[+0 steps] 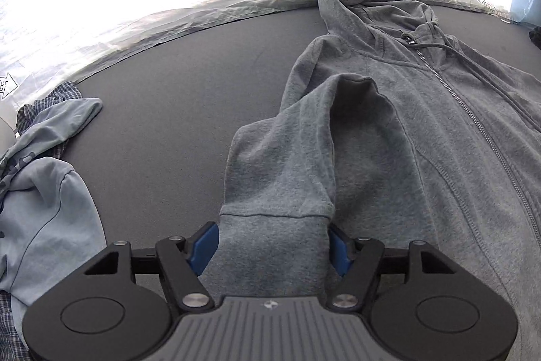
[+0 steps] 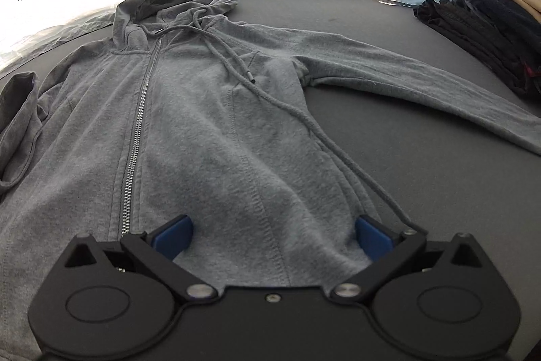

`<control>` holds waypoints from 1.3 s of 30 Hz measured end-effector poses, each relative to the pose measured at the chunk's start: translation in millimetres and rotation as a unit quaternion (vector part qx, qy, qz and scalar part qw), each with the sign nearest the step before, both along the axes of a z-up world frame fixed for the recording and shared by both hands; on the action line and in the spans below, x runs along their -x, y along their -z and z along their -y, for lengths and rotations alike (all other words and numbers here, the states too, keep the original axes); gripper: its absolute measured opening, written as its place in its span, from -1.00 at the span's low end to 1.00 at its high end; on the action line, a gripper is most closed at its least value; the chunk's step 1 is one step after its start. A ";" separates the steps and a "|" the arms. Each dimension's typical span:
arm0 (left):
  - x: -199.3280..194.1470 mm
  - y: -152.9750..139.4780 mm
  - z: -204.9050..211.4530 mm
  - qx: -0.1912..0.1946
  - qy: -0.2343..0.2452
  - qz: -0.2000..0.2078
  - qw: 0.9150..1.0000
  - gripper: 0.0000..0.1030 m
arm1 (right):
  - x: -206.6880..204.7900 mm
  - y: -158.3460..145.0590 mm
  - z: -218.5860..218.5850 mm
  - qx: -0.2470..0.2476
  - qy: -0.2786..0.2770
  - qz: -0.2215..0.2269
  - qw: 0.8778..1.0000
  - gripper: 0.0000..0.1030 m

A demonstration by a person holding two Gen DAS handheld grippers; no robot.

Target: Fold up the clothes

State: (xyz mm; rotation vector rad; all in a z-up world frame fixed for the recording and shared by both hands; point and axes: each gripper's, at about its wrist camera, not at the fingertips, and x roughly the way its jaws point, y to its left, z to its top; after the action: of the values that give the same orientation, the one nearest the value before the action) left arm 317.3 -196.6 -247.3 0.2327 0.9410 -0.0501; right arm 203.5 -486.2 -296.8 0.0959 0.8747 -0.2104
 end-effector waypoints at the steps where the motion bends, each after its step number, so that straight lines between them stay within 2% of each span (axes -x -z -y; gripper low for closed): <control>1: -0.1 0.7 -1.2 0.000 0.004 0.006 1.000 0.18 | -0.7 0.2 0.0 0.000 0.002 0.001 1.000 1.00; 2: 0.9 -0.1 -2.6 0.002 0.009 0.014 1.000 0.06 | -1.4 0.4 0.0 0.000 0.003 0.001 1.000 1.00; 3: 2.4 -1.6 -3.2 0.001 0.009 0.020 1.000 -0.19 | -2.5 0.4 0.2 0.000 0.004 0.001 1.000 1.00; 4: 4.1 -3.8 -3.6 -0.002 0.011 0.028 1.000 -0.53 | -3.6 0.4 0.4 -0.001 0.004 0.002 1.000 1.00; 5: 6.1 -7.6 -3.5 -0.011 0.012 0.037 0.999 -0.69 | -4.5 0.4 0.7 -0.001 0.004 0.002 1.000 1.00; 6: 7.9 -12.0 -3.9 -0.022 0.009 0.047 0.999 -0.76 | -5.3 0.4 1.0 -0.001 0.004 0.002 1.000 1.00; 9: 14.4 -33.5 -13.4 -0.040 -0.006 0.084 0.996 -0.77 | -5.3 0.7 1.4 -0.001 0.003 0.003 1.000 1.00; 11: 20.2 -52.2 -22.8 -0.060 -0.019 0.121 0.991 -0.78 | -4.4 1.4 1.3 -0.001 0.003 0.007 1.000 1.00; 13: 24.8 -71.0 -32.2 -0.086 -0.033 0.161 0.983 -0.78 | -3.6 2.2 1.4 0.000 0.002 0.011 1.000 1.00; 15: 28.1 -94.8 -44.3 -0.113 -0.050 0.204 0.971 -0.78 | -3.1 2.8 1.6 0.000 0.001 0.014 1.000 1.00; 19: 30.0 -140.3 -70.2 -0.127 -0.066 0.258 0.955 -0.76 | -2.7 3.2 2.6 0.000 -0.003 0.018 1.000 1.00; 23: 33.0 -153.6 -79.5 -0.141 -0.051 0.267 0.952 -0.70 | -1.2 3.7 4.1 0.000 -0.009 0.022 1.000 1.00; 26: 40.6 -141.5 -80.4 -0.204 -0.048 0.261 0.942 -0.70 | 0.7 4.3 4.5 0.001 -0.015 0.026 1.000 1.00; 28: 49.2 -133.1 -84.6 -0.221 -0.053 0.251 0.941 -0.72 | 1.6 4.4 4.6 0.001 -0.017 0.029 0.999 1.00; 31: 65.3 -119.8 -93.8 -0.241 -0.068 0.235 0.939 -0.74 | 1.7 4.2 4.6 0.001 -0.017 0.031 0.999 1.00; 33: 79.4 -110.8 -99.5 -0.276 -0.079 0.233 0.929 -0.75 | 1.2 4.1 4.7 0.002 -0.018 0.031 0.999 1.00; 34: 84.3 -108.5 -102.3 -0.284 -0.083 0.230 0.927 -0.75 | 1.3 4.2 4.6 0.002 -0.018 0.032 0.999 1.00; 39: 113.2 -111.9 -126.0 -0.293 -0.141 0.225 0.918 -0.75 | 2.2 4.3 4.7 0.002 -0.020 0.034 0.999 1.00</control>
State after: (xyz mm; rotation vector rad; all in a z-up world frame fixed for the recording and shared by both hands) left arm 204.1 -70.6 -135.4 0.6326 0.4968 0.5414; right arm 201.3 -490.9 -301.1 0.0814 0.8072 -0.1710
